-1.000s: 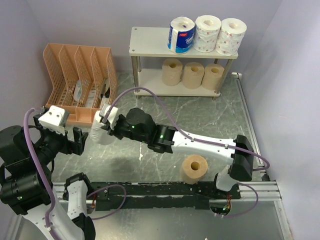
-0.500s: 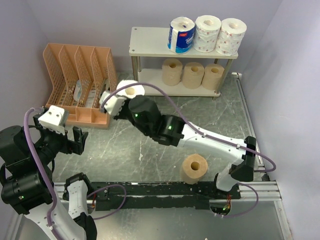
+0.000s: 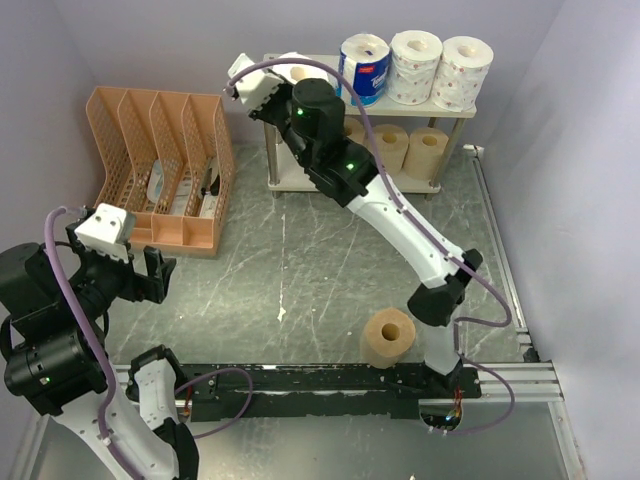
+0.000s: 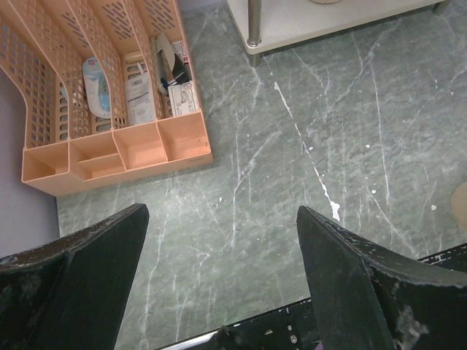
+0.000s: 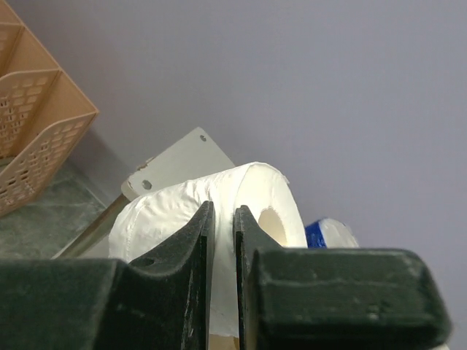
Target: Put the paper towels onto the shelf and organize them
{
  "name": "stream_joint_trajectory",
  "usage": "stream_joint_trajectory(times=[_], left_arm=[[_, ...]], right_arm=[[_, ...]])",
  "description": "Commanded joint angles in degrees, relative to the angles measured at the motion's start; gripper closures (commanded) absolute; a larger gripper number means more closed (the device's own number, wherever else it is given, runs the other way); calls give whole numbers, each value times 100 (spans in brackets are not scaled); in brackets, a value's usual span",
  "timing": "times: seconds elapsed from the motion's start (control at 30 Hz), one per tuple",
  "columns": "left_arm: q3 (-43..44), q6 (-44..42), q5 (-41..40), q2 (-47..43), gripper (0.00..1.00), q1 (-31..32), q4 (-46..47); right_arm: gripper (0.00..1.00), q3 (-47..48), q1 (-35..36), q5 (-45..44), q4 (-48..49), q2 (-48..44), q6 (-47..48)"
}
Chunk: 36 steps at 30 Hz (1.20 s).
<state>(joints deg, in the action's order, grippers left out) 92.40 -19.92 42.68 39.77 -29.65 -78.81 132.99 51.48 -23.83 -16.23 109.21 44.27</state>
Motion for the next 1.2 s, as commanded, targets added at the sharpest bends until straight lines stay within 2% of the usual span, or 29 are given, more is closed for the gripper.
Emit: stream_joint_trajectory(times=[0.0, 0.37, 0.63, 0.8, 1.17], left_arm=[[58, -142, 383, 159, 5, -169, -15], [-17, -84, 339, 216, 5, -216, 53], [-47, -44, 274, 190, 5, -212, 96], [-97, -66, 319, 283, 5, -224, 103], [-185, -19, 257, 224, 5, -262, 177]], right_arm=[[100, 403, -211, 368, 356, 409, 336], [100, 675, -614, 45, 1738, 1337, 656], [100, 873, -646, 63, 2073, 1258, 827], [100, 915, -770, 268, 2059, 1059, 618], [100, 691, -1448, 758, 2618, 1212, 469]])
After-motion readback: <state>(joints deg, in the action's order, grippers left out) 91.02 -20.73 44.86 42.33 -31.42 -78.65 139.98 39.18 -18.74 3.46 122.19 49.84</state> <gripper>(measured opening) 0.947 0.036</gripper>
